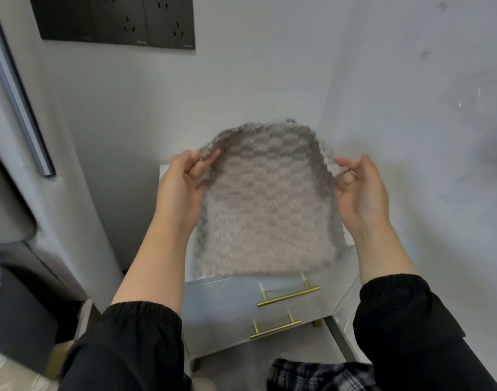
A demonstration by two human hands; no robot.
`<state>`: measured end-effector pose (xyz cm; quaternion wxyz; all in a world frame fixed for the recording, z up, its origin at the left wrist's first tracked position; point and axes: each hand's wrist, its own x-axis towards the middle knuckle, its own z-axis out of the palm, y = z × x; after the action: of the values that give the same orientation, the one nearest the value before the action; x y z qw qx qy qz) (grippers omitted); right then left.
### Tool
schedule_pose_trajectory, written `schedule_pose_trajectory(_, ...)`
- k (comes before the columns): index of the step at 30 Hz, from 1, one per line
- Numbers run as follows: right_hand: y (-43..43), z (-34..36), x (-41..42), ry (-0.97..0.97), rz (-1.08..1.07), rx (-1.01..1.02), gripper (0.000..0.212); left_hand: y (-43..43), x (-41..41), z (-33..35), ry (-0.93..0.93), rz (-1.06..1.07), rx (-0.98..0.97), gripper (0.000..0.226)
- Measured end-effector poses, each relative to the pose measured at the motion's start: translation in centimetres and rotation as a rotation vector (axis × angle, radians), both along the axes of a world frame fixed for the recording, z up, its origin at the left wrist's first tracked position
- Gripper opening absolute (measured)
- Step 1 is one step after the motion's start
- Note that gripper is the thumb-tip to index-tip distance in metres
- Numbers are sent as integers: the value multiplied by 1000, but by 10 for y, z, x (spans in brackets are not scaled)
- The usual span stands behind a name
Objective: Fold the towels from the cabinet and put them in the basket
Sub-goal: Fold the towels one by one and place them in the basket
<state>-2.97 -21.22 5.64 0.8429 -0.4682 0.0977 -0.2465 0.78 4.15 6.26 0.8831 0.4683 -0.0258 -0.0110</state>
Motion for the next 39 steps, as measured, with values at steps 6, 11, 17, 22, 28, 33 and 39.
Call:
schedule_pose_trajectory(6, -5, -15, 5, 332, -136, -252, 14, 7, 11, -30, 280, 67, 270, 15)
schedule_pose_trajectory(11, -10, -22, -7, 533, -71, -404, 20, 11, 10, -37, 378, 34, 460, 5)
schedule_pose_trajectory(17, -13, -17, -27, 566, -52, -483, 24, 22, 0, -25, 281, -146, 674, 15)
schedule_pose_trajectory(22, -16, -15, -35, 618, -10, -504, 26, 29, -11, -21, 224, -217, 876, 17)
schedule_pose_trajectory(28, -19, -27, -46, 902, 112, -957, 20, 33, -18, -30, 204, -312, 1232, 20)
schedule_pose_trajectory(33, -22, -31, -53, 930, 144, -1056, 22, 31, -19, -29, 148, -383, 1415, 14)
schedule_pose_trajectory(39, -26, -36, -57, 995, 28, -1254, 16, 13, -21, -28, -159, -90, 1779, 5)
